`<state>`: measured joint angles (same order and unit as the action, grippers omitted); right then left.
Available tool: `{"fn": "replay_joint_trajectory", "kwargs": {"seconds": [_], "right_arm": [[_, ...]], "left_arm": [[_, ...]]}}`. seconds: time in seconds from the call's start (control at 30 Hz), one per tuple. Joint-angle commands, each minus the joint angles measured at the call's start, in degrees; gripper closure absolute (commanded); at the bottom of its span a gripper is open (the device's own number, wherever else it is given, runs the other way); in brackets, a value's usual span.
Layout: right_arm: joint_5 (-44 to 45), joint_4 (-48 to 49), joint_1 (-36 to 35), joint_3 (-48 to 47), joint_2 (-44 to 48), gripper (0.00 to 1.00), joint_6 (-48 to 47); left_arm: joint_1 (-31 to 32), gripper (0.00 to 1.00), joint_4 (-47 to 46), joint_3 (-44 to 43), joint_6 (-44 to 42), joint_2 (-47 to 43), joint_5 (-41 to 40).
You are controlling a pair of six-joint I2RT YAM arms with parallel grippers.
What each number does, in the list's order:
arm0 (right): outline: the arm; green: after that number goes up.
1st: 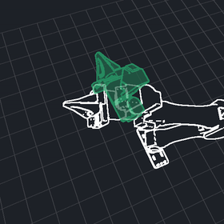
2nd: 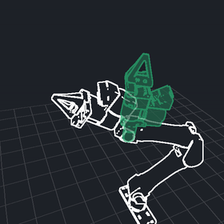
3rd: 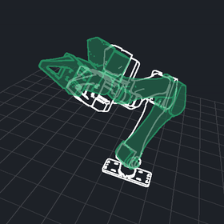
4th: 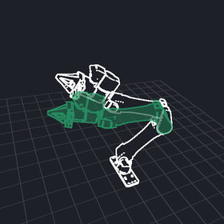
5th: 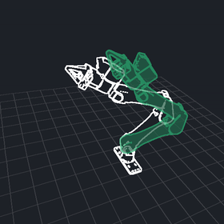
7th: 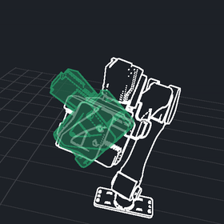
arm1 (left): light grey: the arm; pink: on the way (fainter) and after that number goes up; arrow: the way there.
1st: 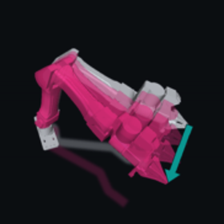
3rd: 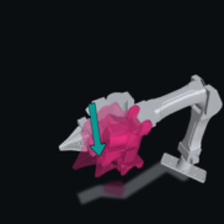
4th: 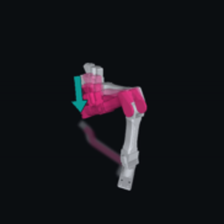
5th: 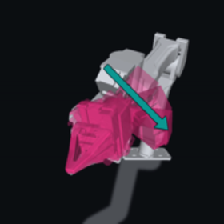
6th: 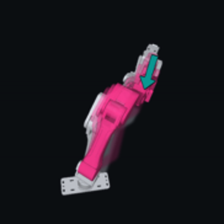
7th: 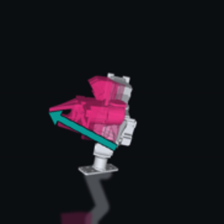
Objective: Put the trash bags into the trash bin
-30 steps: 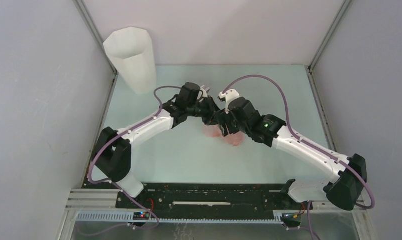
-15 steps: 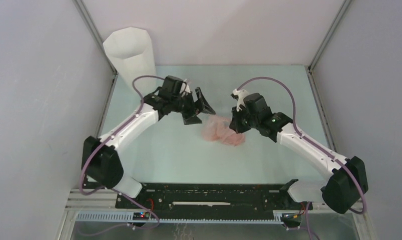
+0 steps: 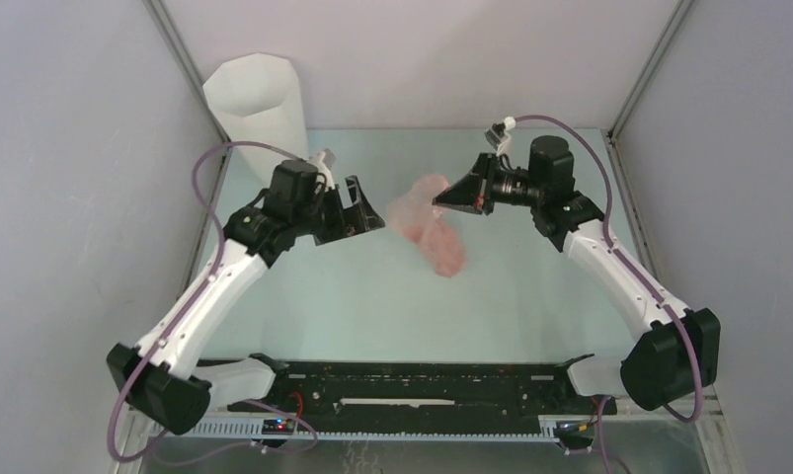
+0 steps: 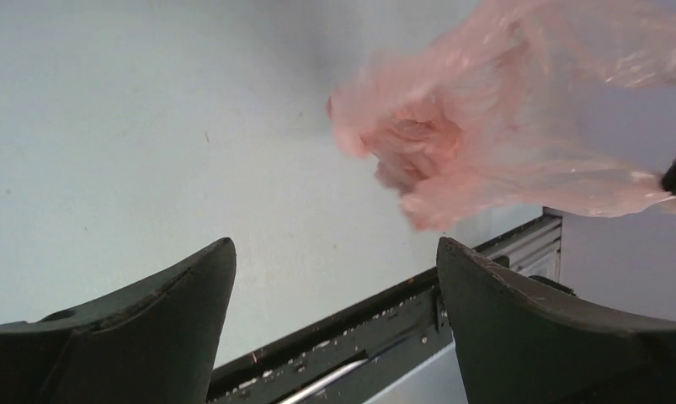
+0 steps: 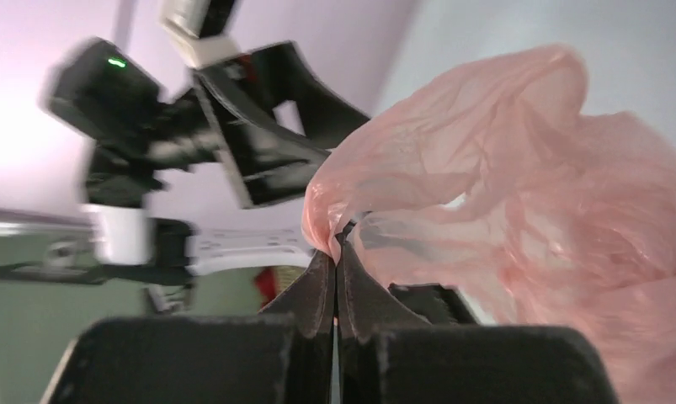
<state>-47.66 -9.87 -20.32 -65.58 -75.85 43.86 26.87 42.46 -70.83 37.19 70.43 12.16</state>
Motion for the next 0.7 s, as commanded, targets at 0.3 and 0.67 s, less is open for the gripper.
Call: {"fn": "replay_joint_trajectory", "kwargs": {"seconds": [0.3,0.67], "right_arm": [[-10.63,-3.02,17.55,13.79,-2.09,1.00,7.61],[5.00,-17.06,23.35,16.10,-8.11,1.00,-15.64]], "left_arm": [[0.11,0.06,-6.46,6.67,0.27,-7.66,-3.25],[0.38,0.21,-0.21,-3.22,-6.14,11.86,7.26]]}}
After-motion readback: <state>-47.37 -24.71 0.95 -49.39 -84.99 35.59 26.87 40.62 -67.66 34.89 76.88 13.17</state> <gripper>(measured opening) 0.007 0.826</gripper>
